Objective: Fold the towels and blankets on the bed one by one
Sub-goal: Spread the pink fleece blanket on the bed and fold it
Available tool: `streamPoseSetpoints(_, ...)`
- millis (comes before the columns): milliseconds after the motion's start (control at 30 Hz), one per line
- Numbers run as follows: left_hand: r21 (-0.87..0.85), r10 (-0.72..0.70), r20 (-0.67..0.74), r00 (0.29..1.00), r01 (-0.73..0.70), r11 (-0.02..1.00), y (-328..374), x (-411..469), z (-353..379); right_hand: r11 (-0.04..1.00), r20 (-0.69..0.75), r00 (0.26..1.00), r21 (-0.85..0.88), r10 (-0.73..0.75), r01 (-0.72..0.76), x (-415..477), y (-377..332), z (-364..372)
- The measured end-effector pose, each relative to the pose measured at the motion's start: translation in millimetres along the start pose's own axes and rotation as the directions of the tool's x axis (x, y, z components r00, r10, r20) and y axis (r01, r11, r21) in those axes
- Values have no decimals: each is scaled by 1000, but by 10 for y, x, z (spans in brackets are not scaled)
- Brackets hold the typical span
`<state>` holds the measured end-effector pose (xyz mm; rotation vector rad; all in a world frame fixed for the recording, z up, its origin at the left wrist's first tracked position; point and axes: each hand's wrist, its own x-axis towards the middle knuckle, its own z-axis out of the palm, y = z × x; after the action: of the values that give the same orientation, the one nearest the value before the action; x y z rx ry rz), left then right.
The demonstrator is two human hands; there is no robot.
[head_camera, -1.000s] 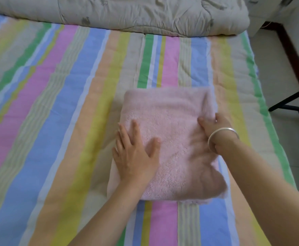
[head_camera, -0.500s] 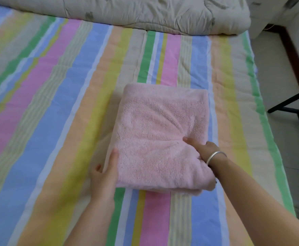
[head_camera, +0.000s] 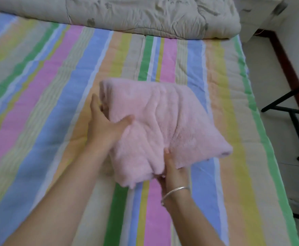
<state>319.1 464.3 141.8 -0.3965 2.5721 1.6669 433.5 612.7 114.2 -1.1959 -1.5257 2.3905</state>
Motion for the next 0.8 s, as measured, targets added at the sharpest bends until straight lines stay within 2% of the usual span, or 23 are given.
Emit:
streamPoseSetpoints(33,57,26,46,999,-29,998,-19,101,-95,985,41,987,73,154,-157,-96,108,85)
streamPoseSetpoints(67,103,28,108,994,-40,994,-45,173,-160,945,85,943,36,322,-326,-190,169,142)
streamPoseSetpoints(100,125,5,161,987,-26,992,-106,200,-209,882,132,873,-101,470,-460,-282,184,170)
streamPoseSetpoints(133,117,-45,201,979,21,993,-180,198,-264,793,166,788,-293,592,-534,-350,171,178)
streamPoseSetpoints(167,101,-119,220,968,98,990,-264,151,-301,693,191,708,-484,680,-535,-387,144,156)
streamPoseSetpoints(200,97,-210,212,955,193,976,-374,85,-326,610,195,663,-632,723,-479,-397,95,133)
streamPoseSetpoints(233,105,-286,194,938,270,957,-456,9,-347,580,201,672,-709,713,-402,-384,22,140)
streamPoseSetpoints(300,58,-400,190,897,396,916,-563,-167,-344,682,262,772,-675,579,-282,-298,-174,181)
streamPoseSetpoints(367,-47,-493,251,833,519,853,-599,-321,-276,841,270,905,-520,328,-150,-184,-407,224)
streamPoseSetpoints(433,-83,-539,230,810,568,819,-631,-392,-195,912,166,985,-410,45,27,-2,-623,245)
streamPoseSetpoints(467,-94,-532,212,820,559,824,-644,-393,-184,894,99,991,-431,-87,121,93,-688,236)
streamPoseSetpoints(500,-100,-531,213,820,559,823,-665,-381,-170,823,49,974,-527,-220,212,212,-717,206)
streamPoseSetpoints(533,-108,-537,225,813,568,816,-659,-370,-170,677,51,938,-679,-342,284,340,-719,155)
streamPoseSetpoints(567,-102,-541,239,806,575,812,-672,-341,-175,477,103,902,-821,-418,314,461,-711,110)
streamPoseSetpoints(600,-96,-543,259,799,581,809,-681,-313,-192,275,188,872,-900,-452,337,558,-692,67)
streamPoseSetpoints(633,-71,-544,285,789,584,809,-678,-268,-214,143,257,859,-925,-443,351,667,-672,41)
streamPoseSetpoints(667,-42,-532,326,781,575,817,-665,-221,-252,98,276,867,-934,-415,345,774,-650,14)
streamPoseSetpoints(700,-19,-518,369,772,564,826,-633,-181,-287,112,244,890,-945,-386,308,847,-643,1)
streamPoseSetpoints(733,-25,-497,406,767,553,833,-617,-123,-312,174,153,928,-959,-338,222,927,-637,-26)
streamPoseSetpoints(800,-75,-477,441,760,560,825,-602,-30,-334,364,-70,983,-931,-172,-2,971,-659,-66)
